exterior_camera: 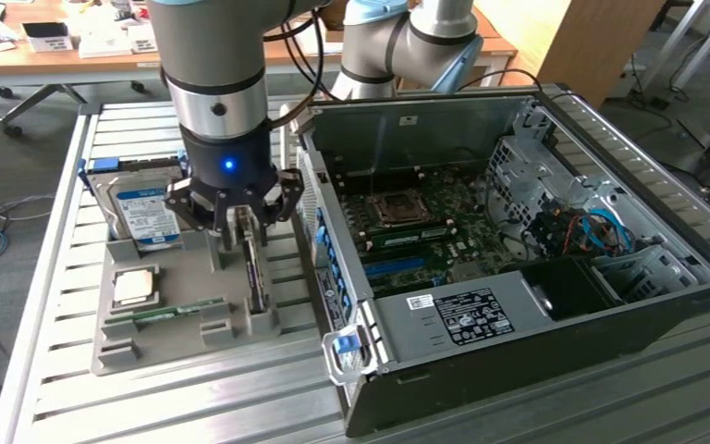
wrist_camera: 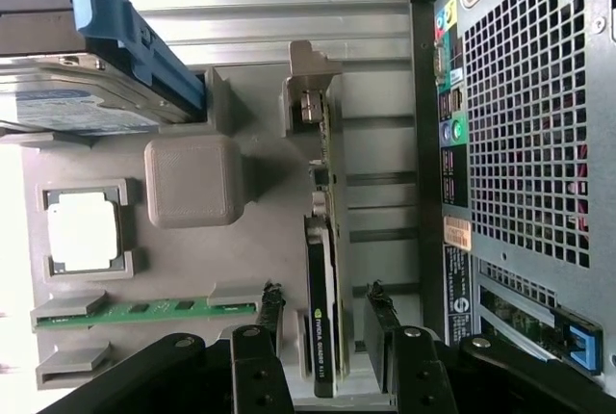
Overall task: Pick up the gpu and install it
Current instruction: 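Pick up the gpu and move the gpu toward the slot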
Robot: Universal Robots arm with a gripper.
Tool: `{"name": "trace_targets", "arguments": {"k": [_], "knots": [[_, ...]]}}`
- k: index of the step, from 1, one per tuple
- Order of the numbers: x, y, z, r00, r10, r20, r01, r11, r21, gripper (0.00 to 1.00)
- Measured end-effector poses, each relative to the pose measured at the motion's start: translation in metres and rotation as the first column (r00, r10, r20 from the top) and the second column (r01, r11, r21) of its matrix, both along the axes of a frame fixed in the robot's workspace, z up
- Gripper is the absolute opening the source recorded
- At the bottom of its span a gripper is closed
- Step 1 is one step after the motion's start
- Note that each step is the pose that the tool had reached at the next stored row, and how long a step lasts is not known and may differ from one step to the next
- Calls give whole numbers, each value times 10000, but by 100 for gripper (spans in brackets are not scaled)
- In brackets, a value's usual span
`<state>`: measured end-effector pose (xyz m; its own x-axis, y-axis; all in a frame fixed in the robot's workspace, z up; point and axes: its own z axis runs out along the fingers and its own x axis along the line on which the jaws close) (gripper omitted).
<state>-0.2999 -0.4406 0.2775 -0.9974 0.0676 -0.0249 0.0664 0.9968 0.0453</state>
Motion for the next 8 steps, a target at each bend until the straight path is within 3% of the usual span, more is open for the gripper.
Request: {"name": "trace_targets", "arguments": {"k": [8], "knots": [[0,0,-38,10000,0,-2,0,10000,-2,47]]}}
